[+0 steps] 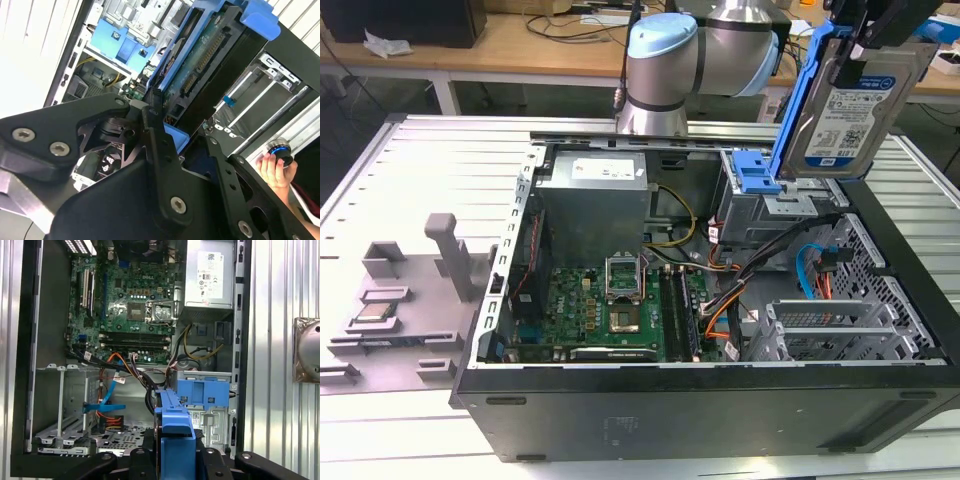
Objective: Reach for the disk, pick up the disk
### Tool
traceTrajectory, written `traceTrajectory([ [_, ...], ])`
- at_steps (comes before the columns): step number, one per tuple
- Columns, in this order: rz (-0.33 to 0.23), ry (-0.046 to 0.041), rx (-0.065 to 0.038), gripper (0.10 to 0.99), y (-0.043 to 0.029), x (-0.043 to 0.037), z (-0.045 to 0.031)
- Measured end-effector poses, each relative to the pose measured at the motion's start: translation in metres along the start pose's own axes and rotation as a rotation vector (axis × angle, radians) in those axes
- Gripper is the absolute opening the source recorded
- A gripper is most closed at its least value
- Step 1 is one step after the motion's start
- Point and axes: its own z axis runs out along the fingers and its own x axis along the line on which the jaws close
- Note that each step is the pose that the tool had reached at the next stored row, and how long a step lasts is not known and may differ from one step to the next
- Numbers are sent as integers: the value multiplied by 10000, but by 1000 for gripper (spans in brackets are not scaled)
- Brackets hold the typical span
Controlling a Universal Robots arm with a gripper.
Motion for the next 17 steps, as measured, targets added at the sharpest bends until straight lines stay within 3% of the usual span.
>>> traceTrajectory([
  [17,31,-1,0,369,5,204,2],
])
